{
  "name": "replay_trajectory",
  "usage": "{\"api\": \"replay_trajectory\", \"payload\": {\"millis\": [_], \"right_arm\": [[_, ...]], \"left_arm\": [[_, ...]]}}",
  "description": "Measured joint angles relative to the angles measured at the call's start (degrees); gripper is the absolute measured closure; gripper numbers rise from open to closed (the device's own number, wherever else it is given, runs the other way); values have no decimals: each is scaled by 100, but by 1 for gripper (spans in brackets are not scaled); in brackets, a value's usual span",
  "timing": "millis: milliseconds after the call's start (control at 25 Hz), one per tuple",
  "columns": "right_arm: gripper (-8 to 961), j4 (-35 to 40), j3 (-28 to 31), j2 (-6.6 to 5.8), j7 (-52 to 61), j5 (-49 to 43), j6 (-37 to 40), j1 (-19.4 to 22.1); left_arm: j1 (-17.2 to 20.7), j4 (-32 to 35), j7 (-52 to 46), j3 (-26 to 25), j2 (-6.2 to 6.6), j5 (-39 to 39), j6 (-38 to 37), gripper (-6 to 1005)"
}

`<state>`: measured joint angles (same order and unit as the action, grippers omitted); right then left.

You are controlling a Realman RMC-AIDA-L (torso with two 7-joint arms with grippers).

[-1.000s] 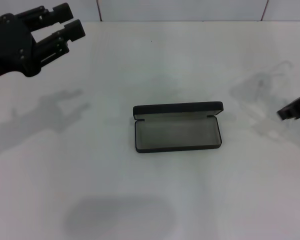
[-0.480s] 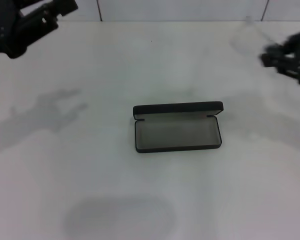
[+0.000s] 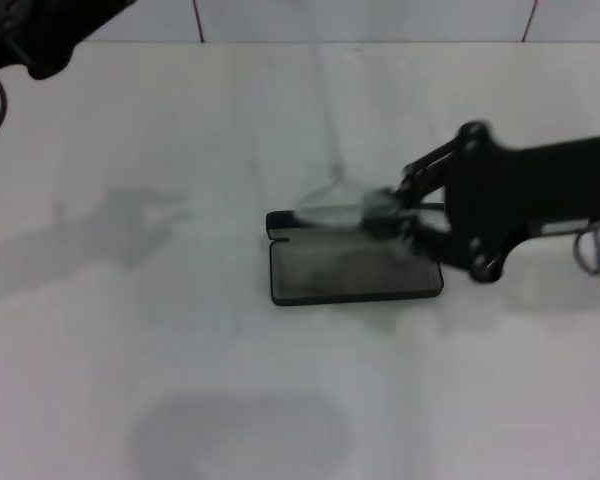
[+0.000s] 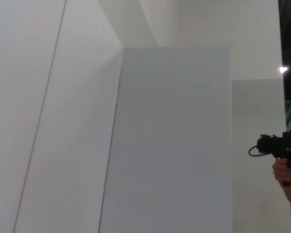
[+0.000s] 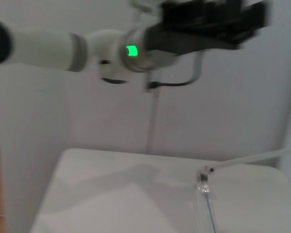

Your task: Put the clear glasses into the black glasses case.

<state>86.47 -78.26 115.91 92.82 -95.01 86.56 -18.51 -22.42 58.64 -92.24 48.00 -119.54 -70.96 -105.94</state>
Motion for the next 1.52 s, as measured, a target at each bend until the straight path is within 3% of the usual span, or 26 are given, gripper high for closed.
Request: {"api": "replay_trajectory", "payload": {"millis": [200,400,1120,1520], "right_arm": [[836,-766,-504,2,-827,483,-105,-283],[836,-874,-723,5,-1360,911,-143,-339],[837,-913,-657,0,-1760,1559,-144,-346],[837,-989,-599,3,-1767,1578,-138,-346]], "left_arm": [[-107,-468,331,172,0,334,2,823],[-292,-910,557,214,30,191,24,902],[-315,-993,572,236,52,-648,-54,916],[-358,-1004,567,586,113,-707,-76,915]]}}
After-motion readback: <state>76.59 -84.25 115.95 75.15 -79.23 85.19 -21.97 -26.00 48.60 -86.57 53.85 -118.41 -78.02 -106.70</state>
